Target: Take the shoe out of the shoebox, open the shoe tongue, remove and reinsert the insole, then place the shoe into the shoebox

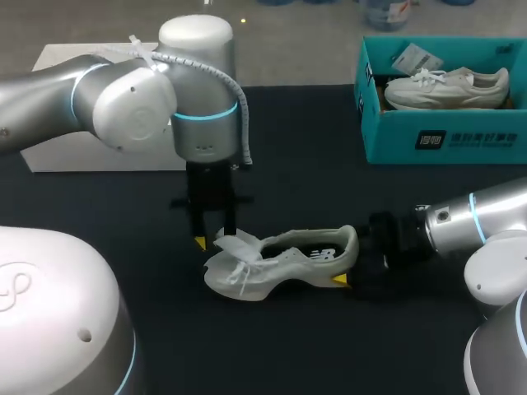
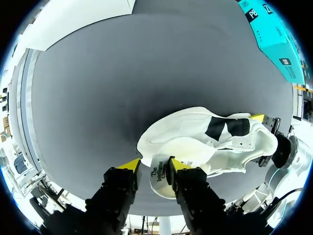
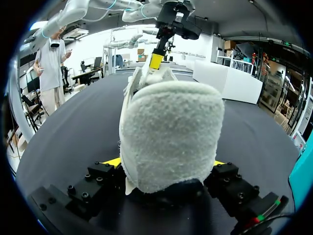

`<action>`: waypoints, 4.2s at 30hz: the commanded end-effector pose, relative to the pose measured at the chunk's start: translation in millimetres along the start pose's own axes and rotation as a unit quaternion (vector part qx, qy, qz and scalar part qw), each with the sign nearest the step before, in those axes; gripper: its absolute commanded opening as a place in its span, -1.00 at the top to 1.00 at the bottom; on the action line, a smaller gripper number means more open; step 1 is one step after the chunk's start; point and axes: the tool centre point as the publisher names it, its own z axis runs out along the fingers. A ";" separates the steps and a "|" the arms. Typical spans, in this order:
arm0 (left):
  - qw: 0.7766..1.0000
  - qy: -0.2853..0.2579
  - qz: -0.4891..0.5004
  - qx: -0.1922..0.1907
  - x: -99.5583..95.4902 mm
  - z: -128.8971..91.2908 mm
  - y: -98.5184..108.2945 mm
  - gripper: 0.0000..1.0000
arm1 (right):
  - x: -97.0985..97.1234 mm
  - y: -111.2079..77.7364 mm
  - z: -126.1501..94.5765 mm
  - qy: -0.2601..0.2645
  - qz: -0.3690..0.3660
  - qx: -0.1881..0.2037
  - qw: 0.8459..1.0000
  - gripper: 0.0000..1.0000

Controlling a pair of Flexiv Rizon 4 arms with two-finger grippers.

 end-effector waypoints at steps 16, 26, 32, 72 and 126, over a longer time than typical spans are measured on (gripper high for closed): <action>0.989 0.022 0.142 -0.021 3.0 -13.3 9.2 -1.00 | 0.4 -1.8 2.3 -0.001 0.000 0.001 1.000 1.00; 0.934 -0.042 0.352 0.031 21.0 -23.3 10.7 -1.00 | 0.4 -1.8 2.3 -0.001 0.000 0.001 1.000 1.00; 0.912 -0.057 0.403 0.048 29.5 -37.4 5.8 -1.00 | 0.4 -1.8 2.3 -0.001 0.000 0.001 1.000 1.00; 0.779 -0.034 0.616 0.112 88.1 -99.6 36.4 1.00 | 0.4 -1.8 2.3 -0.001 0.000 0.001 1.000 1.00; 0.755 -0.059 0.645 0.100 176.8 4.8 5.1 1.00 | 0.4 -1.8 2.3 -0.001 0.000 0.001 1.000 1.00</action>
